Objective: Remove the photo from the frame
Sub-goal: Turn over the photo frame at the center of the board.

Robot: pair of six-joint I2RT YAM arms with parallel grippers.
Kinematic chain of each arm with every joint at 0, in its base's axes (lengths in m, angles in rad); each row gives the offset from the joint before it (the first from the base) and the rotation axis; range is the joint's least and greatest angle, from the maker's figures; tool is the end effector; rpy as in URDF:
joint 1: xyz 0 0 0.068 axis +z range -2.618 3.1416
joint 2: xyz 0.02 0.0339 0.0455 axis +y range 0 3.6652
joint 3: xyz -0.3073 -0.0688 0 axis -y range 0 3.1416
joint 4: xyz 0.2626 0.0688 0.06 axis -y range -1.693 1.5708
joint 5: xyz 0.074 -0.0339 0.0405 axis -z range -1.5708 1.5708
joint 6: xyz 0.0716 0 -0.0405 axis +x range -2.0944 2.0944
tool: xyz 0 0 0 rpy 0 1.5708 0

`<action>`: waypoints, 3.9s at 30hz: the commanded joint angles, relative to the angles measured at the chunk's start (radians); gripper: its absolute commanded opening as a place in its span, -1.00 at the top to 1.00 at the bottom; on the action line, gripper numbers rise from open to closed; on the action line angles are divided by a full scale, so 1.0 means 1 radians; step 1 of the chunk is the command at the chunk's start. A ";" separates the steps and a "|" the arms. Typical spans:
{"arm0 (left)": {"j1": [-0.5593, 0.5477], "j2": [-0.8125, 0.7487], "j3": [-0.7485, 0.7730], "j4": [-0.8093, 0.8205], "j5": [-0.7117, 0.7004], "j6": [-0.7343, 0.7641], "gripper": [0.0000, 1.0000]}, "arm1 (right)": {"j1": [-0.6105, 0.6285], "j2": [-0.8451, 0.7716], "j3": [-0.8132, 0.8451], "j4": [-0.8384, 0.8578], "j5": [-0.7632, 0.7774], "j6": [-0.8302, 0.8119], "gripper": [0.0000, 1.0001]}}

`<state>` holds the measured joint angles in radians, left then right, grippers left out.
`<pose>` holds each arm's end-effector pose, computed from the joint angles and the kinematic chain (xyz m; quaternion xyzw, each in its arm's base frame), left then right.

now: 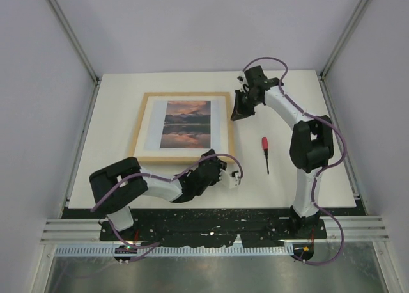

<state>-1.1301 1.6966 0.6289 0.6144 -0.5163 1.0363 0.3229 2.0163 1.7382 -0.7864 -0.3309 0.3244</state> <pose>0.1856 -0.3107 0.1576 0.6609 0.5037 0.1922 0.5221 0.4574 0.1776 0.2525 -0.0405 0.9549 0.2297 0.1835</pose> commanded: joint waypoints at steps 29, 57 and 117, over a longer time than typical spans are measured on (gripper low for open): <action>0.190 -0.407 1.067 -1.318 0.288 -0.498 1.00 | -0.378 -0.564 -0.493 0.317 -0.390 -0.525 -0.61; 1.093 -0.610 0.967 -1.148 0.338 -1.315 1.00 | -0.413 -0.668 -0.571 0.317 -0.249 -0.438 -0.60; 1.550 -0.758 0.094 -0.832 1.113 -1.555 1.00 | 0.553 -0.260 -0.602 1.024 0.243 -0.900 -0.69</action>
<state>0.4278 0.9192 0.7269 -0.1204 0.4946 -0.6357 0.7887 1.6981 1.0706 0.1287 -0.3321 -0.4320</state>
